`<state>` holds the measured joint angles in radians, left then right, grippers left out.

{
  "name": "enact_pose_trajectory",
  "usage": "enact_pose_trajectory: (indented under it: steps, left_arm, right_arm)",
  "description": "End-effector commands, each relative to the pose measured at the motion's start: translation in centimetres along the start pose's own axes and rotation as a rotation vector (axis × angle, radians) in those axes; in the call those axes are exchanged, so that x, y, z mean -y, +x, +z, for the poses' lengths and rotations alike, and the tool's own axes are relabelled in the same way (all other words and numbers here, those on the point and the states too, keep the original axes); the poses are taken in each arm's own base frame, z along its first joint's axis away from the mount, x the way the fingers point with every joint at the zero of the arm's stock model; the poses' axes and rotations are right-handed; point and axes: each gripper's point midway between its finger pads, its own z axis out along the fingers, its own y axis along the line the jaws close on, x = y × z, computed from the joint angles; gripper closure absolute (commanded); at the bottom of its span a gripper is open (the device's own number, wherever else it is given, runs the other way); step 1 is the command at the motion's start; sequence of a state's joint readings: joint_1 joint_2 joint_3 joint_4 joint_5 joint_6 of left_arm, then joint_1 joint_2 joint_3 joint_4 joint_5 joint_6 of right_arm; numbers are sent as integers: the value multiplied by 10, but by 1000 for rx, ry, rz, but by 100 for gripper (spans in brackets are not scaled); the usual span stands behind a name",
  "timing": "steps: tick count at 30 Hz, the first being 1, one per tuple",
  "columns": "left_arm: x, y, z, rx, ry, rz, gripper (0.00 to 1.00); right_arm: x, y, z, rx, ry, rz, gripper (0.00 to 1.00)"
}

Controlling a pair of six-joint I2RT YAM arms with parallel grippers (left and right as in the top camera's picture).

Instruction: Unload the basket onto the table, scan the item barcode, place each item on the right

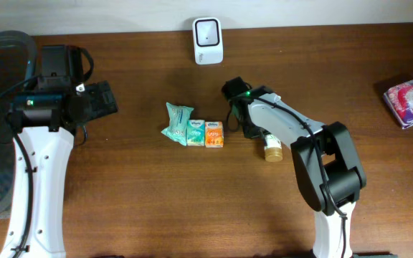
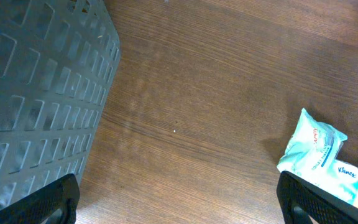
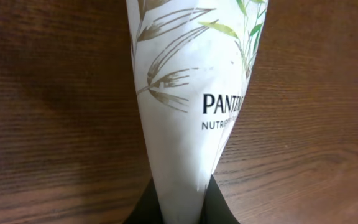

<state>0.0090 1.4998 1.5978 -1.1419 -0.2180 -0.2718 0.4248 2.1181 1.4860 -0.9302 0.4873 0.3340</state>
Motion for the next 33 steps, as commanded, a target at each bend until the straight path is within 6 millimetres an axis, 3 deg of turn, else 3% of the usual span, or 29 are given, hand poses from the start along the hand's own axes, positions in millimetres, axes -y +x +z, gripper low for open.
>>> enact_pose_trajectory:
  steps: [1, 4, 6, 7, 9, 12, 14, 17, 18, 19, 21, 23, 25, 28, 32, 33]
  left_arm:
    - [-4, -2, -1, 6, -9, 5, 1]
    - [-4, -2, -1, 6, -9, 5, 1]
    - [-4, -2, -1, 7, -10, 5, 1]
    - [-4, -2, -1, 7, -10, 5, 1]
    - [-4, -2, -1, 7, -10, 5, 1]
    - [-4, -2, -1, 6, -9, 5, 1]
    - [-4, -2, -1, 6, -9, 5, 1]
    - [-4, -2, -1, 7, -10, 5, 1]
    - [-4, -2, -1, 6, -9, 5, 1]
    - [-4, -2, -1, 6, -9, 5, 1]
    - [-4, -2, -1, 6, -9, 5, 1]
    - [-4, -2, -1, 6, -9, 5, 1]
    - [-4, -2, -1, 7, -10, 5, 1]
    - [-4, -2, -1, 7, -10, 5, 1]
    - [-4, -2, -1, 6, -9, 5, 1]
    - [-4, -2, -1, 7, -10, 5, 1]
  right_arm:
    - [-27, 5, -5, -126, -273, 2, 96]
    - [-54, -23, -63, -131, -843, -45, 96]
    - [-51, -32, -96, -96, -1208, -33, 96]
    - [-41, -33, -101, -74, -1314, -21, 96]
    - [-29, -26, -91, -70, -1396, 15, 96]
    - [-21, 1, -48, -108, -1440, 131, 96]
    - [-7, 13, -26, -123, -1433, 208, 93]
    - [7, 12, -18, -116, -1427, 252, 90]
    - [8, 12, -18, -115, -1425, 255, 83]
    - [9, 14, -12, -120, -1390, 248, 63]
    - [16, 25, 16, -192, -1213, 259, 56]
    - [21, 22, 13, -198, -1196, 260, 56]
    - [38, 1, -4, -163, -1159, 244, 55]
    - [71, -24, -10, -151, -898, 219, 52]
    - [61, -24, -4, -146, -795, 150, 41]
    - [65, -20, 4, -158, -748, 145, 33]
